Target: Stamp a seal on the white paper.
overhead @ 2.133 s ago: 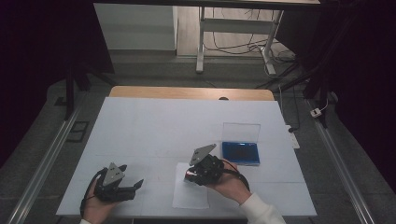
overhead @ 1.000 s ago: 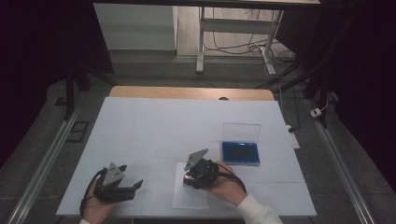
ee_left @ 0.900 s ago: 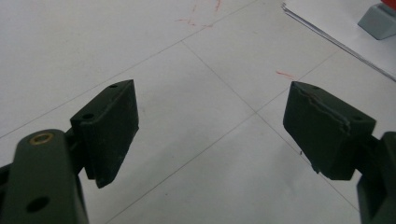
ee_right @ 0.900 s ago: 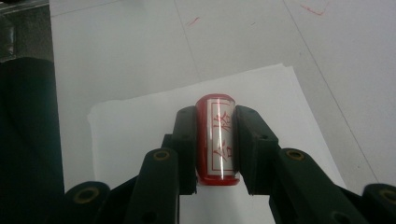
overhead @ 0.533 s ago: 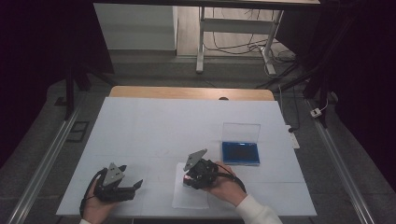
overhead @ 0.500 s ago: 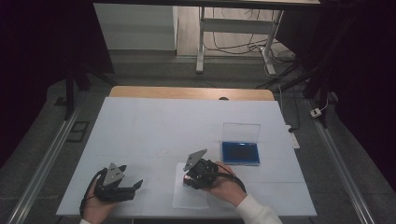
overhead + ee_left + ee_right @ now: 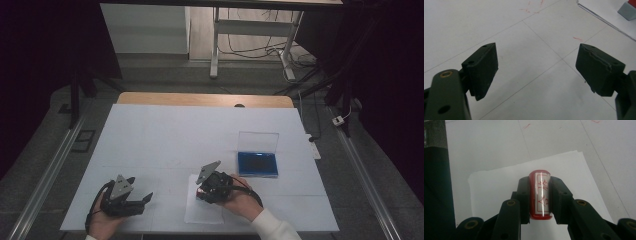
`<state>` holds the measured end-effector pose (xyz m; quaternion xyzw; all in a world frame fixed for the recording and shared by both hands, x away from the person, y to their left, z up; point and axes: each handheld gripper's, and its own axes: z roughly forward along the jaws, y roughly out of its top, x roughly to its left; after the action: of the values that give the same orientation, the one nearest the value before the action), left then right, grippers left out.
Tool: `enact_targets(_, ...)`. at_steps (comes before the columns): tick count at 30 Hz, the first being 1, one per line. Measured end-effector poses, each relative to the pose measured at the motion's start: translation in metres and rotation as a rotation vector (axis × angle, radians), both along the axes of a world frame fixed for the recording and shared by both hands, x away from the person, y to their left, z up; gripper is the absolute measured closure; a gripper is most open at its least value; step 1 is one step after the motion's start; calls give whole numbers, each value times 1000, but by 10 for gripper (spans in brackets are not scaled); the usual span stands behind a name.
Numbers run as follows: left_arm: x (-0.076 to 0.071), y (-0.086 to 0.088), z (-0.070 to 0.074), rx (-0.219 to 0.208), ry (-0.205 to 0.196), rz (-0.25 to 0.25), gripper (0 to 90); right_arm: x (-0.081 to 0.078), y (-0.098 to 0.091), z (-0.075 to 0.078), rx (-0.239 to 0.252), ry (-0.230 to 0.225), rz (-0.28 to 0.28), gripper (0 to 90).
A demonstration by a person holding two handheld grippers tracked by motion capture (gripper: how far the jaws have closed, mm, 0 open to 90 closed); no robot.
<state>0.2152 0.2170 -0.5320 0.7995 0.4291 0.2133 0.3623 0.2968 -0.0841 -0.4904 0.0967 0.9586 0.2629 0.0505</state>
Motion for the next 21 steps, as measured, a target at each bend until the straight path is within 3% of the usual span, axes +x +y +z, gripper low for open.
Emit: enact_targets(21,-2,0,1,7,-6,2,182,2,-2,-1,19,7,4,708)
